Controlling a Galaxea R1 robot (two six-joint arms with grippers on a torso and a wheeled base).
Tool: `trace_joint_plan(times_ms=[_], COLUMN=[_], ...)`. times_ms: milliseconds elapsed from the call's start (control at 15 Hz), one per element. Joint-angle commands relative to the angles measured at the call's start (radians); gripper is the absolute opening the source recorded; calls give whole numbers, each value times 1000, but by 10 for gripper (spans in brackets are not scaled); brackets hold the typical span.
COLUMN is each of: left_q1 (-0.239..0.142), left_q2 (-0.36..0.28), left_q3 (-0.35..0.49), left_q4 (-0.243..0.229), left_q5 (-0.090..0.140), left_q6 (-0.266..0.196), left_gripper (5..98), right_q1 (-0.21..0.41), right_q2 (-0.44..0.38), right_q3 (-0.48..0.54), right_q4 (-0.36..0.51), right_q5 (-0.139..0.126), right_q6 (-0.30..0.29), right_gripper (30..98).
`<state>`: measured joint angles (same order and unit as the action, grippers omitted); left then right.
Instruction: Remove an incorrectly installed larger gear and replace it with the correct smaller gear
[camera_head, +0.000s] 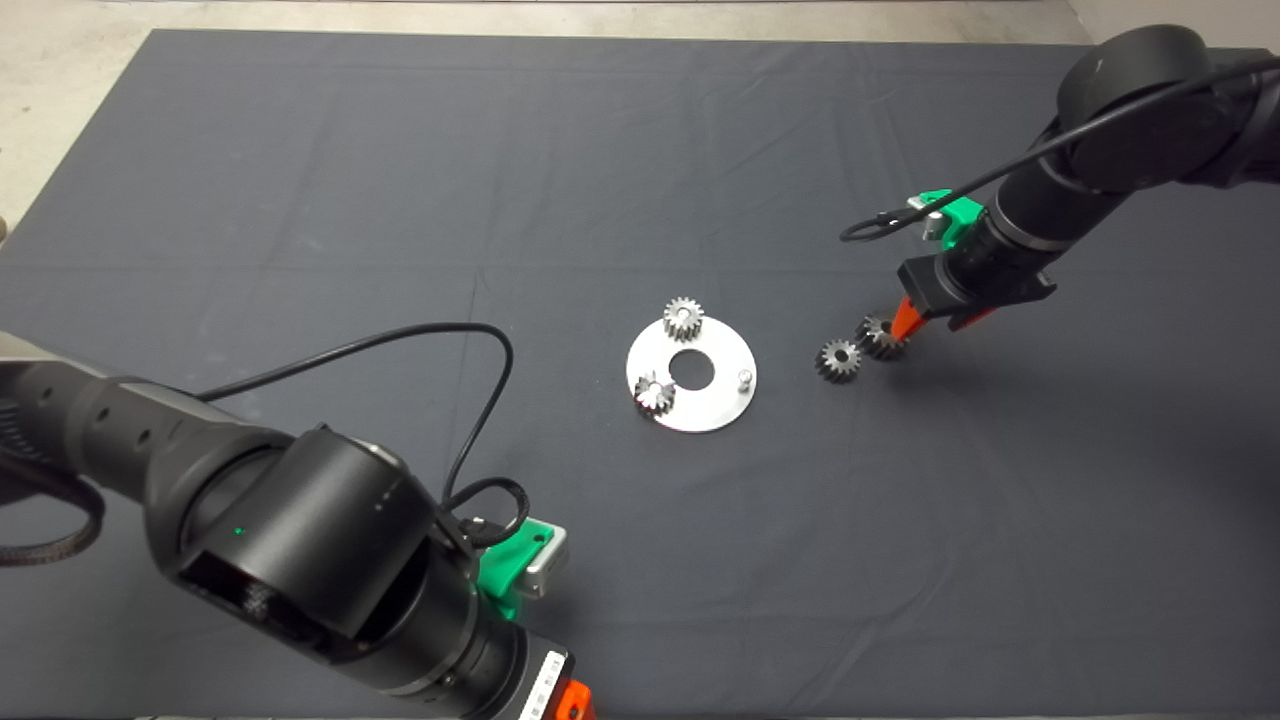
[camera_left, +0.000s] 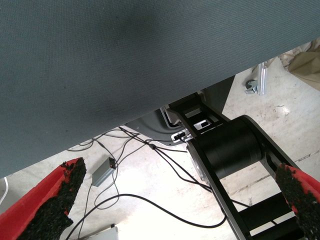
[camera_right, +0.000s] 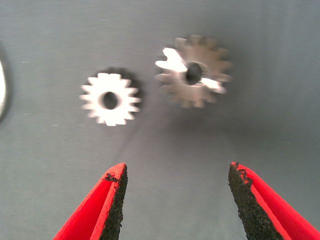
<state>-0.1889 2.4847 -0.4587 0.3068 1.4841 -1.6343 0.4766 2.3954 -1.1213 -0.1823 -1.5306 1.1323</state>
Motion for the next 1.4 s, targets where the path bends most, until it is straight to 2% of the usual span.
trace_joint_plan(times_ms=[0, 200, 400, 733, 1133, 1200, 1333], left_q1=[-15, -15, -15, -15, -15, -15, -15], left_q2=[-6, -12, -11, -5, -16, -14, -14], left_q3=[6, 3, 1, -9, 10, 8, 7], left_q4=[-14, -14, -14, -14, -14, -14, -14], left_q5=[5, 5, 5, 4, 5, 5, 5], left_q6=[-3, -3, -3, -3, -4, -4, -4], left_gripper=[977, 977, 977, 977, 977, 977, 977], right_q1=[24, 24, 24, 7, -29, -31, -39], right_q2=[115, 185, 183, 127, 110, 110, 118], right_q3=[-19, -86, -90, -76, -35, -35, -35], right_q4=[29, 27, 27, 27, 26, 26, 26], right_q5=[-80, -80, -82, -86, -86, -86, -86], right_q6=[7, 7, 9, 9, 15, 15, 21], right_gripper=[539, 539, 539, 638, 736, 776, 791])
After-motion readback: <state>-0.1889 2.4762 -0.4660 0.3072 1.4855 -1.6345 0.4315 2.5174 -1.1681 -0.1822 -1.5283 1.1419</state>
